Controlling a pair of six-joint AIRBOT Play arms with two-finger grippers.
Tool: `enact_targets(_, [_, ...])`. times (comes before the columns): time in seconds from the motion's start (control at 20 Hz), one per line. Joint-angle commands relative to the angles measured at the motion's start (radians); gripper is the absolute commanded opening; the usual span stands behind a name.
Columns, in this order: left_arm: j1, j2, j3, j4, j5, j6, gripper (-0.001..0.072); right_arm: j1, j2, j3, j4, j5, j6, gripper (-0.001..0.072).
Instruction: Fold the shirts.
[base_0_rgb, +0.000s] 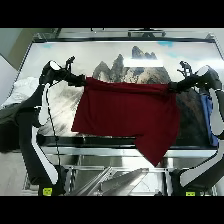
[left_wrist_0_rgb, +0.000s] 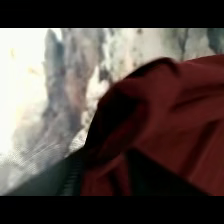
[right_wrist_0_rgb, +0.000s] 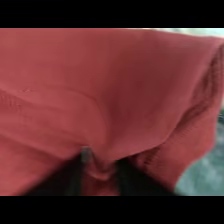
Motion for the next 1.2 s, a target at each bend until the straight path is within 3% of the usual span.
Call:
enact_targets(0.0, [-0.001, 0.0, 0.053, 0.028, -0.112, -0.016, 0.0461, -0.009, 0.017, 0.006, -0.008, 0.066, 0.018, 0.0336])
enact_targets(0.05, [0.014, 0.003, 0.09, 0.025, -0.187, -0.033, 0.0541, -0.02, 0.043, 0.007, -0.007, 0.092, 0.023, 0.0347])
enact_targets(0.15, [0.051, 0.056, 0.064, 0.026, -0.261, -0.047, 0.0538, -0.058, 0.116, 0.006, -0.003, 0.138, 0.032, 0.0347])
enact_targets(0.35, [0.123, 0.22, -0.277, 0.03, -0.316, 0.011, 0.0538, -0.163, 0.291, -0.101, 0.001, 0.224, 0.041, 0.0347])
enact_targets(0.65, [0.21, 0.428, -0.852, 0.026, -0.203, 0.115, 0.0538, -0.379, 0.565, -0.509, 0.037, 0.206, 0.06, 0.0346])
enact_targets(0.95, [0.187, 0.486, -1.041, -0.065, -0.115, 0.193, 0.0536, -0.541, 0.632, -0.824, 0.087, 0.206, 0.066, 0.0347])
enact_targets(1.0, [0.172, 0.486, -1.053, -0.087, -0.116, 0.201, 0.0418, -0.54, 0.631, -0.857, 0.093, 0.208, 0.065, 0.0346])
enact_targets(1.1, [0.14, 0.486, -1.065, -0.114, -0.142, 0.23, -0.0002, -0.523, 0.631, -0.918, 0.092, 0.224, 0.066, 0.0347])
enact_targets(1.15, [0.126, 0.486, -1.065, -0.112, -0.156, 0.233, 0.0015, -0.52, 0.631, -0.946, 0.091, 0.225, 0.066, 0.0347])
